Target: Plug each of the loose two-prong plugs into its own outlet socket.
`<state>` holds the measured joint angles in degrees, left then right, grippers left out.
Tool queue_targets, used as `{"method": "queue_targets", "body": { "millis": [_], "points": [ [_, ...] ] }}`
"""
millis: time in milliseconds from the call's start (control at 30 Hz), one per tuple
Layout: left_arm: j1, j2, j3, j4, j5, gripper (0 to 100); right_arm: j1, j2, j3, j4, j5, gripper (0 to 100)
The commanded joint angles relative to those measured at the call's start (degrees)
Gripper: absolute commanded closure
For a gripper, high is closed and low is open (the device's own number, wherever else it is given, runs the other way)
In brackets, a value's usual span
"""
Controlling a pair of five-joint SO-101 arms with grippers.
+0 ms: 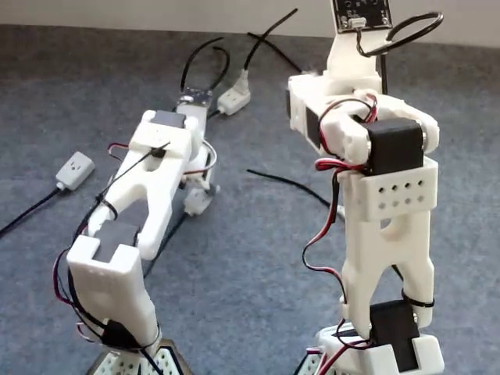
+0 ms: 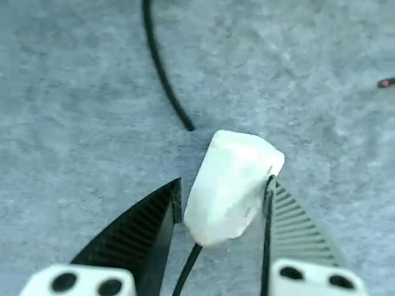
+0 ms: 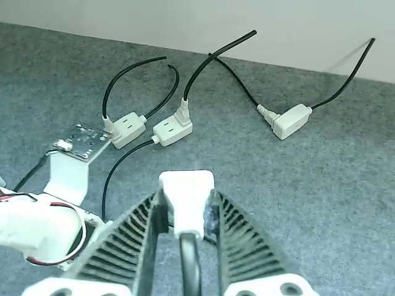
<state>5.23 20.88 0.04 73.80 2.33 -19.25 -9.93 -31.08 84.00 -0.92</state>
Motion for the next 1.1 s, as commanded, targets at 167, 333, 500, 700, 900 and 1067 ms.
{"method": "queue_targets", "body": {
  "millis": [167, 333, 500, 700, 900, 1067],
  "points": [
    [0.1, 3.3, -1.3, -1.9, -0.4, 79, 0.7, -0.4, -2.6, -0.1, -0.4, 98.2],
    [0.7, 3.6, -1.2, -1.5, -0.3, 79, 0.7, -0.4, -2.6, -0.1, -0.4, 98.2],
    [4.4, 3.3, -1.2, -1.5, -0.3, 93, 0.7, -0.4, -2.6, -0.1, -0.4, 98.2],
    [8.9, 3.3, -3.9, -1.5, 0.2, 99, 0.7, -0.4, -2.7, -0.1, -0.4, 98.2],
    [14.3, 3.3, -8.0, -1.8, 19.6, 99, 0.7, -0.5, -2.7, 0.1, -0.3, 98.2],
    [18.8, 3.2, -12.1, -1.8, 42.5, 99, 4.4, -0.9, -2.8, -0.2, 0.4, 98.2]
  ]
}}
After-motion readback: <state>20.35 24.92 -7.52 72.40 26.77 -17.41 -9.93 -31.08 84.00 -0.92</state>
